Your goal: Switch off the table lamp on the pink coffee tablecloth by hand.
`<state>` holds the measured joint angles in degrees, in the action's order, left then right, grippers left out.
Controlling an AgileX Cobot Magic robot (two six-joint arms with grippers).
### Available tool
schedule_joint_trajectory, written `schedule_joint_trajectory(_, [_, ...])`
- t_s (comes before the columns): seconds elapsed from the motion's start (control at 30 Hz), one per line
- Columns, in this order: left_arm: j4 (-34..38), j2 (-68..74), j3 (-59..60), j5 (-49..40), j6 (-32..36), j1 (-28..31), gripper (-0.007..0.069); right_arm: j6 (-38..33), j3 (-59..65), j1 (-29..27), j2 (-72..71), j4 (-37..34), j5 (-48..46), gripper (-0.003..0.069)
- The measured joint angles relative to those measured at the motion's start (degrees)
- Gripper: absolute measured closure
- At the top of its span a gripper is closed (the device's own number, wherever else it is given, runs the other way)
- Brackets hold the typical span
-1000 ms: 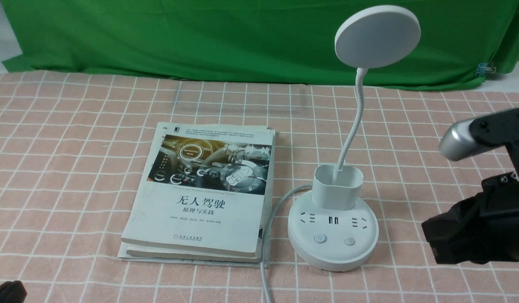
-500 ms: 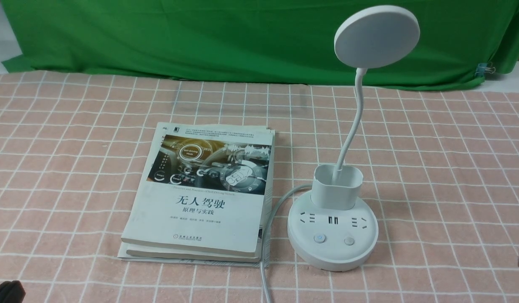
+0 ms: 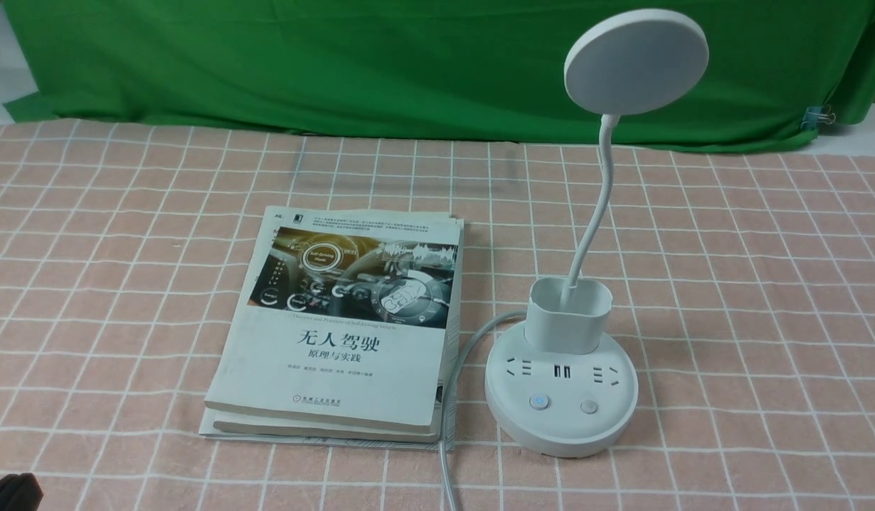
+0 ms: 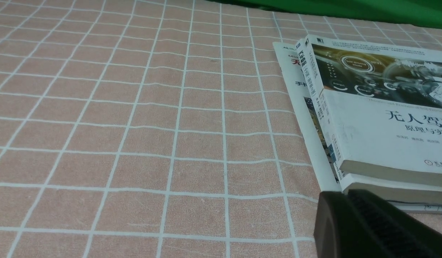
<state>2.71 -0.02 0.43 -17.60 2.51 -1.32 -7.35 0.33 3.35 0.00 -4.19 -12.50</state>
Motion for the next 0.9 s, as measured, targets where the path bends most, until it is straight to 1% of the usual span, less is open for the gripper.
schedule_joint_trajectory(0.47, [-0.11,0.0,0.0,0.0,0.0,0.0,0.0618,-0.11,0.0,0.0,0.0,0.0,-0.6,0.0619])
schedule_joint_trajectory(0.9, [-0.11,0.0,0.0,0.0,0.0,0.0,0.0618,0.05,0.0,0.0,0.0,0.0,-0.6,0.0599])
